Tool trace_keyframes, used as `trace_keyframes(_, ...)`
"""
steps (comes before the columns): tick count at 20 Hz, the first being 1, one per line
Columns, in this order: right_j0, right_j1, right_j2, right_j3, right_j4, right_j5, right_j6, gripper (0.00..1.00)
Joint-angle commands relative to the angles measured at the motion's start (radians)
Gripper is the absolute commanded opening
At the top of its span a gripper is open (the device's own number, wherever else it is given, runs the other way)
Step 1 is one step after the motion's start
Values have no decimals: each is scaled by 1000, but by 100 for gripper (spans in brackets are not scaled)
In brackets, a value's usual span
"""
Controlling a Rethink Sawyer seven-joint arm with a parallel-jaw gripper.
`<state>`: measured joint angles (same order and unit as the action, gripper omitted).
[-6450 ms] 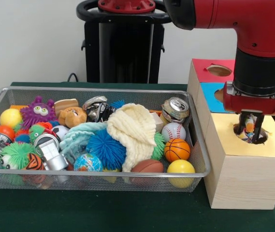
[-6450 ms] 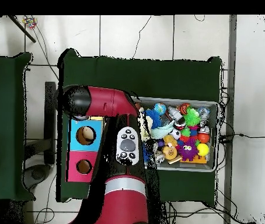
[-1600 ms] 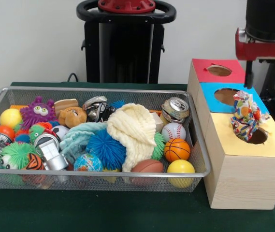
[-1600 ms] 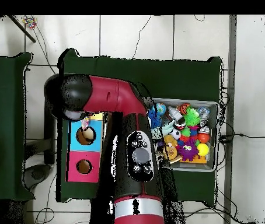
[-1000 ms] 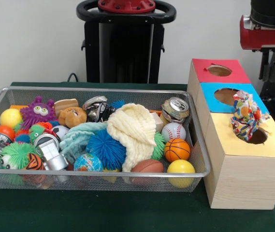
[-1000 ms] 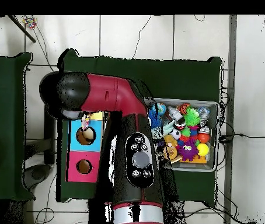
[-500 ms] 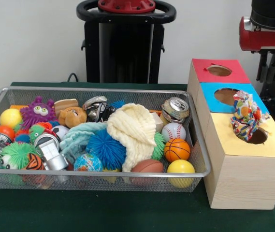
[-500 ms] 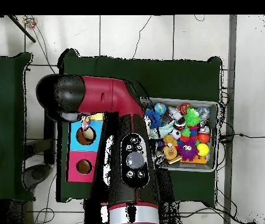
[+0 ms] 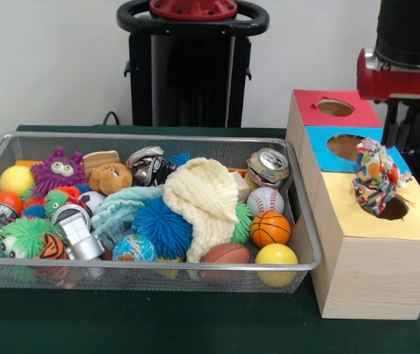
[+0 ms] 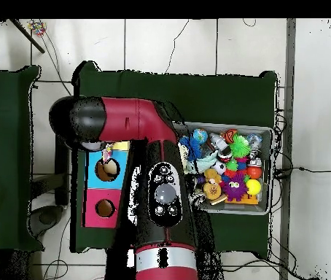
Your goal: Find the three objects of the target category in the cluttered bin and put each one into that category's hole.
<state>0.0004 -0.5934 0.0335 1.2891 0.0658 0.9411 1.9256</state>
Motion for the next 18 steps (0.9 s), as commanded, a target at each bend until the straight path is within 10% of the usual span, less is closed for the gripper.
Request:
trace_keyframes(1, -9, 83, -13, 3, -52, -103, 136, 0)
trace_keyframes(18, -24, 114, -24, -2, -79, -30, 95, 0)
